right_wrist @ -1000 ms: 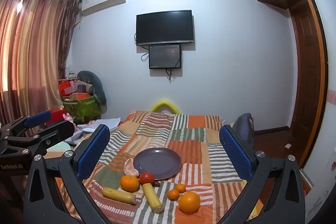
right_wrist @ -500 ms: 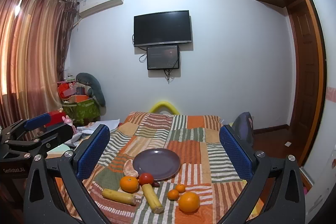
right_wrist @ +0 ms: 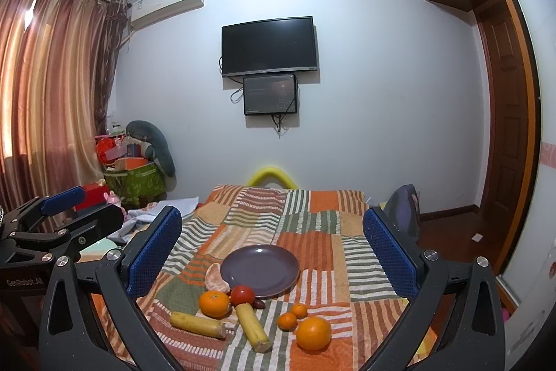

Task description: Organize fruits

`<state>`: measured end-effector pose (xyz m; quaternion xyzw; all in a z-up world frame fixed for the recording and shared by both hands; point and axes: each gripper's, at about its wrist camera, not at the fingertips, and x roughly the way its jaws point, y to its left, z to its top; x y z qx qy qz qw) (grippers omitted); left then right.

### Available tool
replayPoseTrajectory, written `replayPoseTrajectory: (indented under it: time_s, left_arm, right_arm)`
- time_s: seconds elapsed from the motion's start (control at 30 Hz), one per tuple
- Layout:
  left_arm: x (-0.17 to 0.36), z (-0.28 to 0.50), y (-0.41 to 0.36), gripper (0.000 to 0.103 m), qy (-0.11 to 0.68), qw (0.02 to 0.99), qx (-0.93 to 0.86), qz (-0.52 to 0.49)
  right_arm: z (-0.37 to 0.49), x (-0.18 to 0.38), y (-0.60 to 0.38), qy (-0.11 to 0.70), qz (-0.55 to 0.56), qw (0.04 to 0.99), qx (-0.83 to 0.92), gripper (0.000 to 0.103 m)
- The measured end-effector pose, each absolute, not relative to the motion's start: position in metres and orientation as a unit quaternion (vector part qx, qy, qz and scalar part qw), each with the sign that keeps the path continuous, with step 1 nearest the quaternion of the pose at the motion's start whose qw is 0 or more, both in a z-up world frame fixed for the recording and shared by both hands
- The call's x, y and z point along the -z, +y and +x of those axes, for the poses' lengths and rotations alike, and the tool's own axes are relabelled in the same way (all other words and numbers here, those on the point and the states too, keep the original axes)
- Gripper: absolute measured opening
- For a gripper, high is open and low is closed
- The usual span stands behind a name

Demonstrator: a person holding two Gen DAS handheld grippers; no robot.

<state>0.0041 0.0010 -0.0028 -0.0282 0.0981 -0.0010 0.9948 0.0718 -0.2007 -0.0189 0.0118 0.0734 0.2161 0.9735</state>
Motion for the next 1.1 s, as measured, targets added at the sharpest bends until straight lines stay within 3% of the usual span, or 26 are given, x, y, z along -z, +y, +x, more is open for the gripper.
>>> replayPoseTrajectory:
  time_s: [1.1]
  left_arm:
    - [0.0052,0.0084,0.0051,0.103,0.104,0.994,-0.008,-0.031]
  right_arm:
    - [0.0734,0.0179,-0.2013,0.082,0.009,0.971,-0.223,0.103]
